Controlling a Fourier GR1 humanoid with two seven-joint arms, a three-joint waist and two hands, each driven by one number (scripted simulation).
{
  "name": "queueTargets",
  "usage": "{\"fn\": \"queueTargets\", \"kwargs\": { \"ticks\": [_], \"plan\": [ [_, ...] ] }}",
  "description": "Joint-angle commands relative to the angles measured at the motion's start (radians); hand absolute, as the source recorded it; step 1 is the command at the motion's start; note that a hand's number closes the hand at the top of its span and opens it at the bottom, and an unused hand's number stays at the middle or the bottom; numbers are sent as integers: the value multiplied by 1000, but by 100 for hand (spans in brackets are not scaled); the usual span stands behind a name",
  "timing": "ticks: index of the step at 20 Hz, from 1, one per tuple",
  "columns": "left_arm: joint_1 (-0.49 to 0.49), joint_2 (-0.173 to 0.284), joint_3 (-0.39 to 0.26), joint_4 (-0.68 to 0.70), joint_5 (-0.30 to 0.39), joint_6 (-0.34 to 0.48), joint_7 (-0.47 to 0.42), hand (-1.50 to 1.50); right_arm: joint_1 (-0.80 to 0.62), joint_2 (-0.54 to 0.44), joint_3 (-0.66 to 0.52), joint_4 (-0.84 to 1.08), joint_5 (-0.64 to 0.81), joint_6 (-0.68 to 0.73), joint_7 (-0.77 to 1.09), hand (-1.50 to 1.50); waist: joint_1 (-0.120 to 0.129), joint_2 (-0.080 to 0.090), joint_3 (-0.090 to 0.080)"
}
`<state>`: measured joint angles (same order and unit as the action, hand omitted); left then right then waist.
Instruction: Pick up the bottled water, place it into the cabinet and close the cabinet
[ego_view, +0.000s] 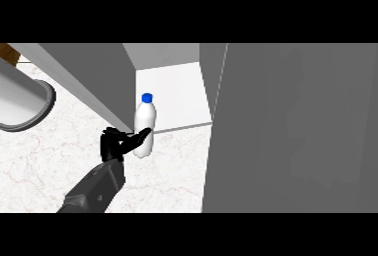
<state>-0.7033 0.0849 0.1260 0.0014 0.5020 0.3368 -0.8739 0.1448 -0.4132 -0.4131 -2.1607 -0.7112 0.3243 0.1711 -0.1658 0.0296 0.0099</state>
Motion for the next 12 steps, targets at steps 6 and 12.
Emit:
{"fn": "queueTargets", "kwargs": {
  "ticks": [6, 12],
  "plan": [
    [-270, -31, -95, -103, -93, 20, 59, -150, -16, -1, 17, 9, -10, 17, -2, -150, -65, -4, -12],
    [-263, -10, -111, -141, -105, -16, 40, 150, -13, -7, 14, 18, 0, 20, 1, -150, -58, -14, -14]
  ]
}}
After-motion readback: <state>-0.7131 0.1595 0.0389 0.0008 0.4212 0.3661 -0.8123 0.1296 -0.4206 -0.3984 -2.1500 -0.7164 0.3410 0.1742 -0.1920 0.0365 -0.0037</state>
